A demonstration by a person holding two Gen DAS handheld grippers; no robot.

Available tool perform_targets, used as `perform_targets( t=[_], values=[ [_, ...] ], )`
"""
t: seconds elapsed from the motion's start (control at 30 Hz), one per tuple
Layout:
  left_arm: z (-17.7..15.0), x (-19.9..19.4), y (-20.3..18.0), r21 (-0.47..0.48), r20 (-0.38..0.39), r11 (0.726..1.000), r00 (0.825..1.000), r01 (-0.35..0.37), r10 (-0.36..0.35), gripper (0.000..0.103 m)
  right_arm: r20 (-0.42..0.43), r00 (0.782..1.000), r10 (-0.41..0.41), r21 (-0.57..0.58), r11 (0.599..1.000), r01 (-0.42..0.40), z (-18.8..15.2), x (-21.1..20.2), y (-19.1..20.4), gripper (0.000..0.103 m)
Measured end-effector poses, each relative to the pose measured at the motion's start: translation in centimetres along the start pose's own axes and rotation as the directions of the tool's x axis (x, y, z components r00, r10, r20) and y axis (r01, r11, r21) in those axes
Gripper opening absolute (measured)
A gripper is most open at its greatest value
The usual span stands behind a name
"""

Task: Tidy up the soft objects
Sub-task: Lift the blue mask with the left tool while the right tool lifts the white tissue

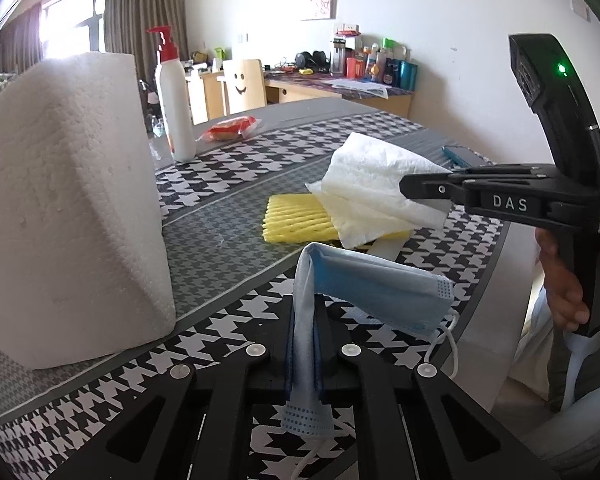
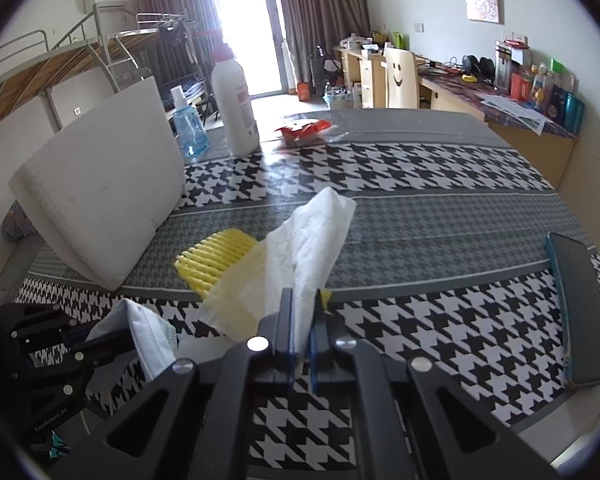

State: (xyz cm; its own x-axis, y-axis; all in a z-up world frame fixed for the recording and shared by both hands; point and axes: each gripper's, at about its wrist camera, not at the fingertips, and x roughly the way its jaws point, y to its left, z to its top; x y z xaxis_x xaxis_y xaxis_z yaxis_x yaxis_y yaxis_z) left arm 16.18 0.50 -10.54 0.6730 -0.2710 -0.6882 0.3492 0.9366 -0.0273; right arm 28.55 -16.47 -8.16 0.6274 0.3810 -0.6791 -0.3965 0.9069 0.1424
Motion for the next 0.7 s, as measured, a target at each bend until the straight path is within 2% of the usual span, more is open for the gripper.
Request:
perform_targets(
  t=[0.7],
  values=[
    [1.0,-4.4,0.5,-0.044,0.118,0.999,0.993,-0.022,0.027,0.008,0.121,0.993,-0.006,-0.020,1.000,0.008,1.0,-4.1,1.4,0.007]
  ],
)
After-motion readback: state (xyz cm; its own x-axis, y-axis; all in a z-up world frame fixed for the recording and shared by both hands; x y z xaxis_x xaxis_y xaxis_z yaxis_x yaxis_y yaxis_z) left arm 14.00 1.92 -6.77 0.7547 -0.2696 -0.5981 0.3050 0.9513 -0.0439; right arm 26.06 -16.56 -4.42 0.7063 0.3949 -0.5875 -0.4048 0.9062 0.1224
